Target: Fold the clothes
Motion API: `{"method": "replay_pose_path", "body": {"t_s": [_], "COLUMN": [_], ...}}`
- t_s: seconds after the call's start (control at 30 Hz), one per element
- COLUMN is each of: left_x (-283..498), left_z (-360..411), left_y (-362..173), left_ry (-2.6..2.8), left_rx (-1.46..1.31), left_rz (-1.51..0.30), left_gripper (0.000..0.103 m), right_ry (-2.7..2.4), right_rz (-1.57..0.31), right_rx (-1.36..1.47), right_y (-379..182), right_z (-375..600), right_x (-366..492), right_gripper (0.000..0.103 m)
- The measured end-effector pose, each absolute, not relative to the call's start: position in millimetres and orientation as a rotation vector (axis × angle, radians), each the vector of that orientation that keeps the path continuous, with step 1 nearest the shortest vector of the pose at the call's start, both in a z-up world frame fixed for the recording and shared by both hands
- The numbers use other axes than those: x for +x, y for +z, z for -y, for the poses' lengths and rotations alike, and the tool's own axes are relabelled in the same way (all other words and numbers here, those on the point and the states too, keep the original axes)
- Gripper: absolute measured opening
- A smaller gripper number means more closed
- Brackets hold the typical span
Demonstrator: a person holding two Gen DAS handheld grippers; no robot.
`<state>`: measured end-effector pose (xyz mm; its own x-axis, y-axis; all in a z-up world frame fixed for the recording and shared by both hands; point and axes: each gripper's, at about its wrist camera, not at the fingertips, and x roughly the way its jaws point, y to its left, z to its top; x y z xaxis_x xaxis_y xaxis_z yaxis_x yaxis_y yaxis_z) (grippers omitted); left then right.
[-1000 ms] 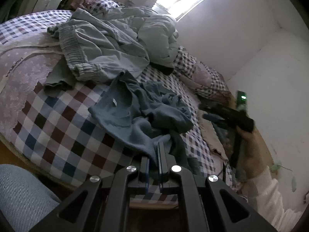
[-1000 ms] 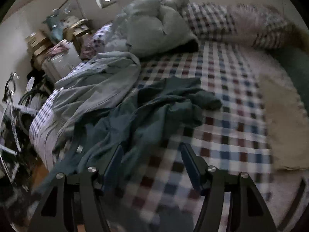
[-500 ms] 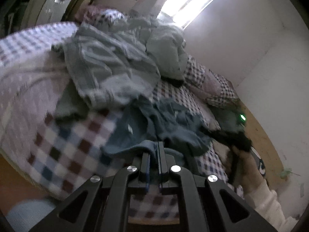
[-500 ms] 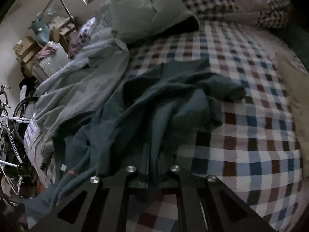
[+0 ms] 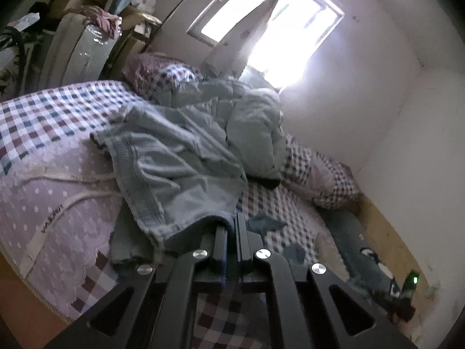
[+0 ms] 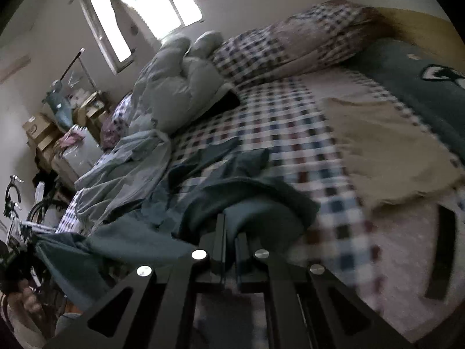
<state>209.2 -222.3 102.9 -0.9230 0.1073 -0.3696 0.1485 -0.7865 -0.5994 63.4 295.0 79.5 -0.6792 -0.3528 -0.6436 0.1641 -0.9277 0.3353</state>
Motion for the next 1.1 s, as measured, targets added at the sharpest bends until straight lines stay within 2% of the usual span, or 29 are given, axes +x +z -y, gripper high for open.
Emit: {"method": "replay_pose_path", "body": {"t_s": [0.27,0.37,0.47,0.5,0.53,0.63,0.8,1.0,1.1], "left_x": [237,240,239,239,238,235,223,207,203], "left_z": [250,258,258,257,255,245,218,187,180], "left_y": [120,114,98,92,85,68,49,31,30], "left_ry": [-2.849,-2.835,-2.818,-2.810,-2.804,-2.798,-2.829,-2.855,-2.910], "left_rx": [0.490,0.537,0.639,0.675,0.710,0.783,0.851,0.864,0.857], "left_rz": [-1.074,-1.058,-1.050,-1.049,-1.050,-1.039,-0.967,-0.782,-0.759], "left_gripper": [0.003,0.003,0.003,0.003,0.003,0.003,0.003,0.003,0.003], "right_ry": [-2.705,-2.661,-2.628,-2.629,-2.631,-2.640,-2.608,-2.448,-2.378], "right_rz": [0.329,0.239,0.085,0.026,-0.034,-0.154,-0.205,-0.206,-0.203], "right_rx": [1.234,1.333,1.401,1.416,1.414,1.377,1.227,1.121,1.128], "right_y": [60,48,47,49,53,72,103,102,88], "right_z": [-343,-344,-332,-328,-324,-313,-271,-177,-128], "right_x": [102,105,108,110,111,115,99,46,13], "right_gripper": [0.003,0.006,0.027,0.043,0.050,0.051,0.053,0.053,0.053]}}
